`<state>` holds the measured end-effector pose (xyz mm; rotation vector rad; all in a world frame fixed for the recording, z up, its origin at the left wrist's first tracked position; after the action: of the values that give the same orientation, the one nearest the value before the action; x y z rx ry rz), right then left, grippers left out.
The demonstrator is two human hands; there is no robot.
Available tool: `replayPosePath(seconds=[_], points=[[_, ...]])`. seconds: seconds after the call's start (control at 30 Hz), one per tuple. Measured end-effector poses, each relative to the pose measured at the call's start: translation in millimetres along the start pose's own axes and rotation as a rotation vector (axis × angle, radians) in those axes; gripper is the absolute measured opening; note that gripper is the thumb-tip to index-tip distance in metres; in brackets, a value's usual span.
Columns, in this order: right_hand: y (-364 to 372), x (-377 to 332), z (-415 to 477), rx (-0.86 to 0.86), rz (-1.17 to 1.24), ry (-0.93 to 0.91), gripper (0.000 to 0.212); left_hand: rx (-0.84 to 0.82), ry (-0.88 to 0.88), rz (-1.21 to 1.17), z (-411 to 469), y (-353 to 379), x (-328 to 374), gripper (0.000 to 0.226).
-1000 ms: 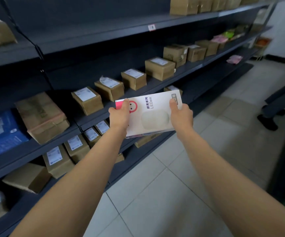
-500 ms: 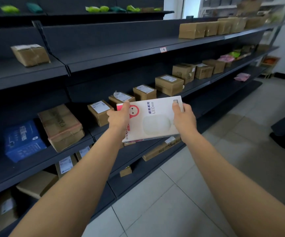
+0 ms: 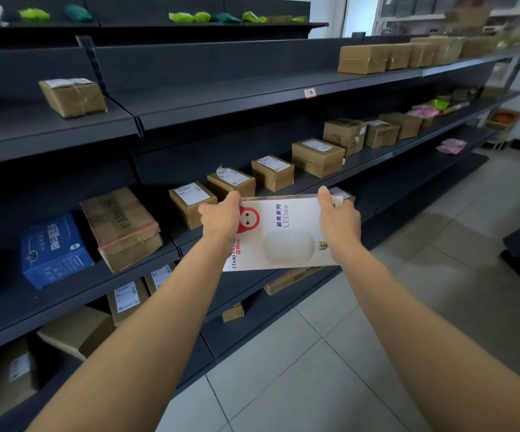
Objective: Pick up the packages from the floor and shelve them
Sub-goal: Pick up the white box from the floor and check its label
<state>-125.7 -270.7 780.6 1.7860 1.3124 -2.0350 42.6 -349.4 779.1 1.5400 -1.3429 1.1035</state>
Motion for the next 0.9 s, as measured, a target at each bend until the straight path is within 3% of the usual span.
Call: replayPosePath(seconds=[0.27, 0.7, 0.9], points=[[-3.9, -5.5, -2.9, -0.028, 0.033, -0.009, 0.048, -0.059, 0.012, 0.002, -2.9, -2.9, 2.8, 0.043], [-9.0, -3.4, -1.7, -0.097, 0.187, -0.057, 0.018, -0.082, 0.089, -0.027, -7.1, -7.4, 2.9, 0.040], [-3.8, -2.6, -0.8, -0.063, 0.089, -0.113, 0.031, -0.066, 0.123, -0.039, -7.6, -11.5, 7.3, 0.034]])
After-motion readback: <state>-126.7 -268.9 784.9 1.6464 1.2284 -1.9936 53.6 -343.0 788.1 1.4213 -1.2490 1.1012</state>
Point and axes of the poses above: each hand's wrist, its own z-axis towards the middle knuckle, its own y-axis out of the palm, x = y × z, the point moved 1 cm from there along z, towards the middle knuckle, and after that the axes turned 8 degrees about -z, right-handed, at the moved point
